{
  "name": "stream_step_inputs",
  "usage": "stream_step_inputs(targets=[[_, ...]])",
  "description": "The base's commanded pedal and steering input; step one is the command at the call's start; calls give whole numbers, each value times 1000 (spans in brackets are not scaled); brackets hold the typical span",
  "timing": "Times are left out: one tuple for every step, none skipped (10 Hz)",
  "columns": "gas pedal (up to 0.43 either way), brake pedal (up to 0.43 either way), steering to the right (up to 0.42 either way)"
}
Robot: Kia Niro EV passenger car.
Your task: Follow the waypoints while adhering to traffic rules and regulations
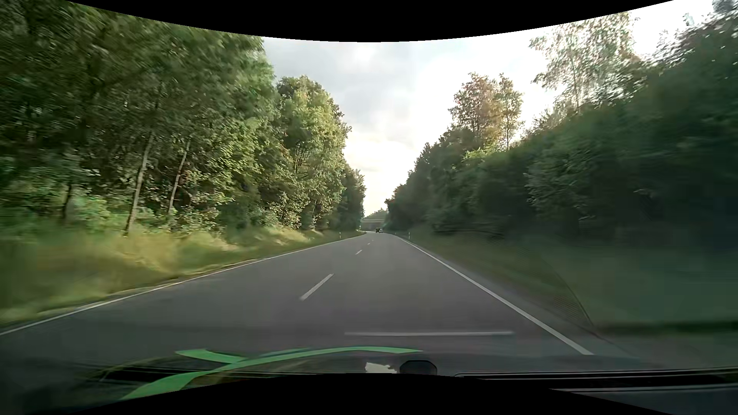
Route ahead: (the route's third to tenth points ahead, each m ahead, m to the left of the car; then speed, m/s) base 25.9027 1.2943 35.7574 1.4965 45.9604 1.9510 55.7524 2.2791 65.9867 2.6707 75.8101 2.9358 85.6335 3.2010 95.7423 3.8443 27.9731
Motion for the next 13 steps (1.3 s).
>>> stream_step_inputs(targets=[[299,0,-2],[299,0,-2],[299,0,-2],[299,0,-2],[268,0,-2],[260,0,-3],[260,0,-2],[260,0,-2],[268,0,-2],[268,0,-2],[280,0,-3],[280,0,-2],[287,0,-3]])
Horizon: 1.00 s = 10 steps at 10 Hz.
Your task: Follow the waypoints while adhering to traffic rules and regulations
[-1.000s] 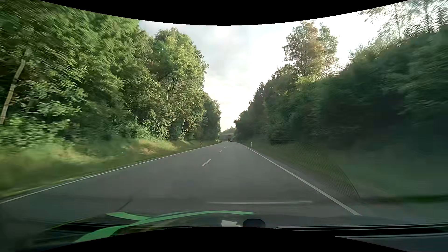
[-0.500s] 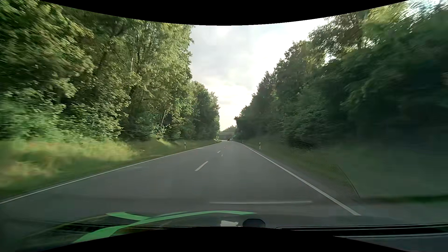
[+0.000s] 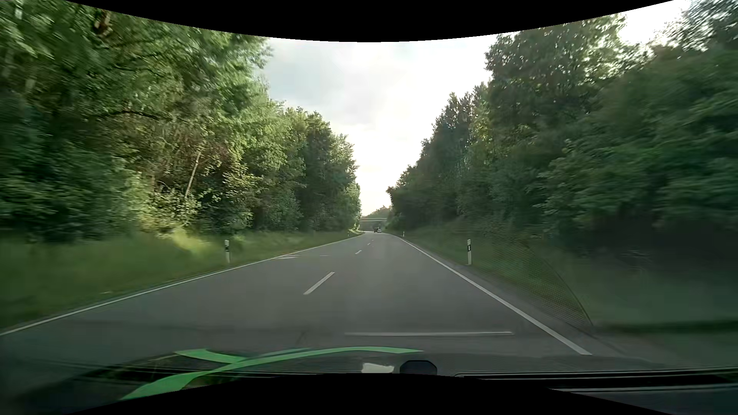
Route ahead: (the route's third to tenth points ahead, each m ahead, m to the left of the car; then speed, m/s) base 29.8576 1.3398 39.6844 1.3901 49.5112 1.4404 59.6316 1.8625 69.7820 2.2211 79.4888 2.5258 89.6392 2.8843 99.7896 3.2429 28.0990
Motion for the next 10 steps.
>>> stream_step_inputs(targets=[[287,0,-2],[287,0,-2],[299,0,-2],[299,0,-3],[299,0,-2],[299,0,-2],[280,0,-2],[260,0,-2],[248,0,-2],[248,0,-2]])
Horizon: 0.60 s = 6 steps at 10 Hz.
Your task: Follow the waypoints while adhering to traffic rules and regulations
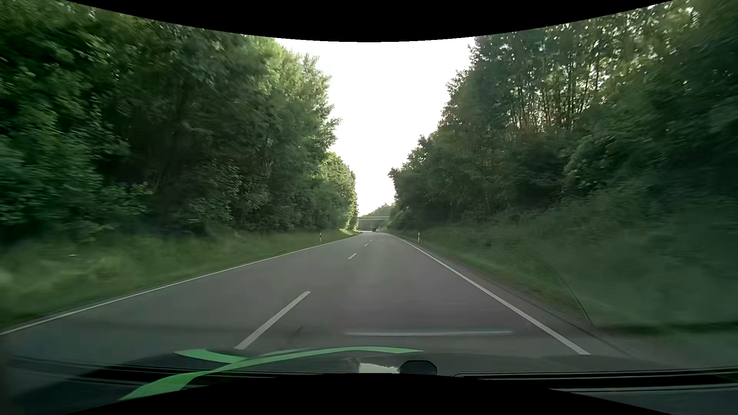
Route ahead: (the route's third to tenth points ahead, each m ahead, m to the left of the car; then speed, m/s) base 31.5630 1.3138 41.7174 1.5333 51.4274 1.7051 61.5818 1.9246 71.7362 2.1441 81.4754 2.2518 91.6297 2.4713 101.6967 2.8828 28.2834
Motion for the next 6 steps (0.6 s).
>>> stream_step_inputs(targets=[[260,0,-2],[260,0,-2],[268,0,-2],[268,0,-2],[268,0,-3],[268,0,-3]])
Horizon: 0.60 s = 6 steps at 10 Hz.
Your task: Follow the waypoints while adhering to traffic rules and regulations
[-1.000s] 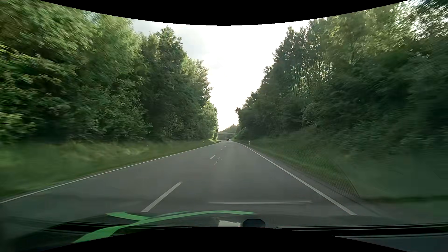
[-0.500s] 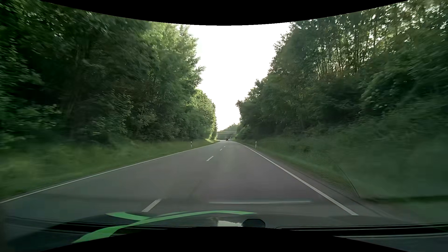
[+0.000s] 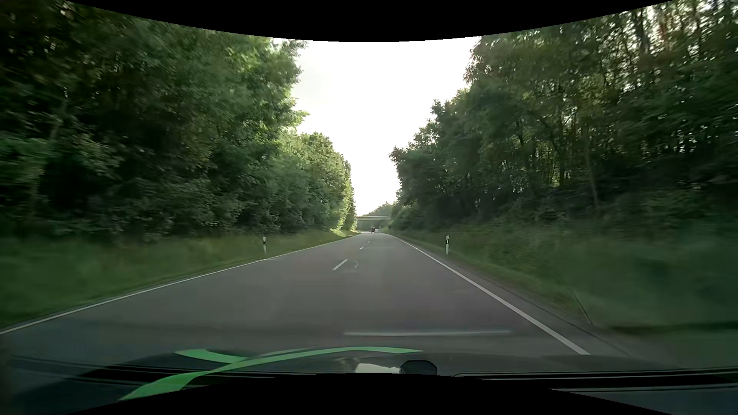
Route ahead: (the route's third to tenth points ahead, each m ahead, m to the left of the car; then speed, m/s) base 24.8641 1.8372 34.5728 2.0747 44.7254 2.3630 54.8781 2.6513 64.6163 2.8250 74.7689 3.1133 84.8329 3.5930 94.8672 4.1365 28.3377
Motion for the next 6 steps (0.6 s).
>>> stream_step_inputs(targets=[[240,0,-3],[228,0,-3],[228,0,-4],[228,0,-3],[228,0,-4],[228,0,-3]])
